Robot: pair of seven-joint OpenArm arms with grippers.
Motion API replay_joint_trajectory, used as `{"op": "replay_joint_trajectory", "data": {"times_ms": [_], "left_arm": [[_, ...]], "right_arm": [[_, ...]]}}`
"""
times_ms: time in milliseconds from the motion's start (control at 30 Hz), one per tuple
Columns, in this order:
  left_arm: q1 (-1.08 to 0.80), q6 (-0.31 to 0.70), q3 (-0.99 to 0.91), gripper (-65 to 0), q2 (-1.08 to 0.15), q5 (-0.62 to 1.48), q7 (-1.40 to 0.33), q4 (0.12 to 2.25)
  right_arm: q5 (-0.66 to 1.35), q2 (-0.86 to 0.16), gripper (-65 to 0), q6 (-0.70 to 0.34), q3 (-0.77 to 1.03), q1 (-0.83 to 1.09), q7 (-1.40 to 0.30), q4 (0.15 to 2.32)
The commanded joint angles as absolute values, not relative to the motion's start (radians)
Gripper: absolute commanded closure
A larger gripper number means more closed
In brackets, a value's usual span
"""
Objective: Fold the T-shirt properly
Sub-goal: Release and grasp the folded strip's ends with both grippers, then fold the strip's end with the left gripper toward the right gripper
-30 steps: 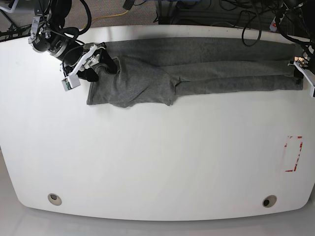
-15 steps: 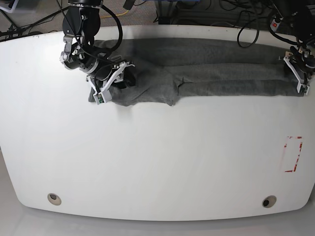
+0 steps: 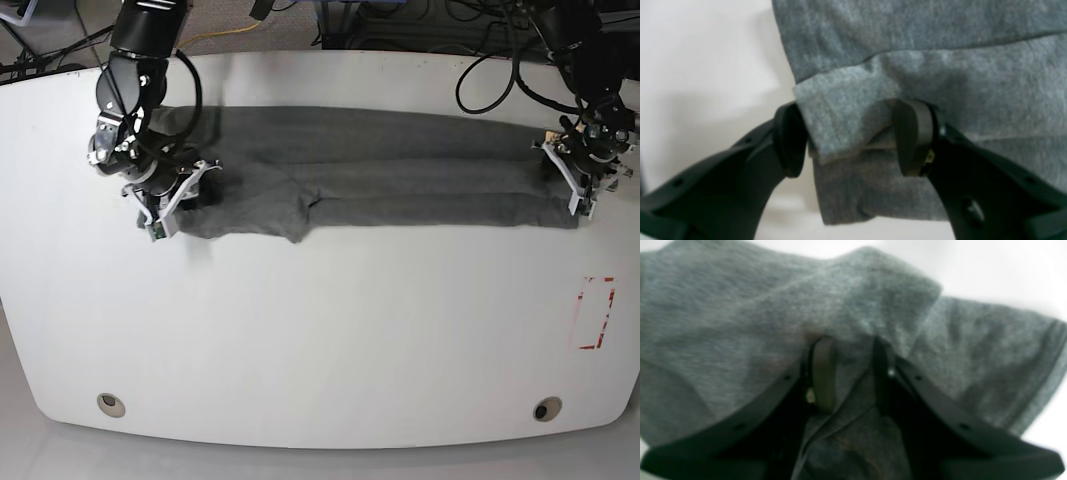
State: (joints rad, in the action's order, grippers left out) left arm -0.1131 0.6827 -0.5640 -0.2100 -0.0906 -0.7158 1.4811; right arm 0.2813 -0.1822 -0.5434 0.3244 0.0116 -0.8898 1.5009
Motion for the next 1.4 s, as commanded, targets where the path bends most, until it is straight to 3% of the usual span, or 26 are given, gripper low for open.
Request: {"op": "replay_joint_trajectory", "data": {"times_ms": [0,133,300,433,667,900,1200,1300,1367], "left_arm": [[-0.088,0.698,-0.562,-38.6,-0.200,-0.124,-0.771,1.475],[-0.056,0.698,-0.572,-38.7,-0.189,-0.102,-0.837,1.526],[-0.048,0.698,-0.670,-38.9,-0.193,0.054,-0.987,1.650],[-0.050,0.698,-0.730,-39.2,-0.220,0.205,-1.010,1.653],[-0.048,0.698,-0.751,-44.3,-0.242,0.314,-1.010,1.503],[-0.010,0.698,-0.753,-44.6,-0.254,0.344,-1.009,1.374],[-0.015,0.698,-0.717,-43.9,-0.254,0.387,-1.040,1.363],[-0.022,0.698,-0.719,-37.2,-0.252,0.394,-1.047,1.363],[-0.024,0.698,-0.720,-23.9,-0.252,0.380,-1.046,1.362]], "right_arm": [[0.252,-0.214,-17.9,-0.529,0.328,-0.015,-0.914,1.492],[0.298,-0.248,-17.9,-0.529,0.323,-0.021,-0.918,1.501],[0.364,-0.265,-17.9,-0.529,0.321,-0.016,-0.920,1.511],[0.375,-0.257,-17.9,-0.529,0.321,-0.015,-0.920,1.511],[0.377,-0.252,-17.9,-0.529,0.321,-0.013,-0.920,1.511],[0.377,-0.252,-17.9,-0.529,0.321,-0.013,-0.920,1.511],[0.377,-0.252,-17.9,-0.529,0.321,-0.013,-0.920,1.509],[0.377,-0.252,-17.8,-0.529,0.321,-0.013,-0.920,1.509],[0.377,-0.252,-17.8,-0.529,0.321,-0.013,-0.918,1.509]]}}
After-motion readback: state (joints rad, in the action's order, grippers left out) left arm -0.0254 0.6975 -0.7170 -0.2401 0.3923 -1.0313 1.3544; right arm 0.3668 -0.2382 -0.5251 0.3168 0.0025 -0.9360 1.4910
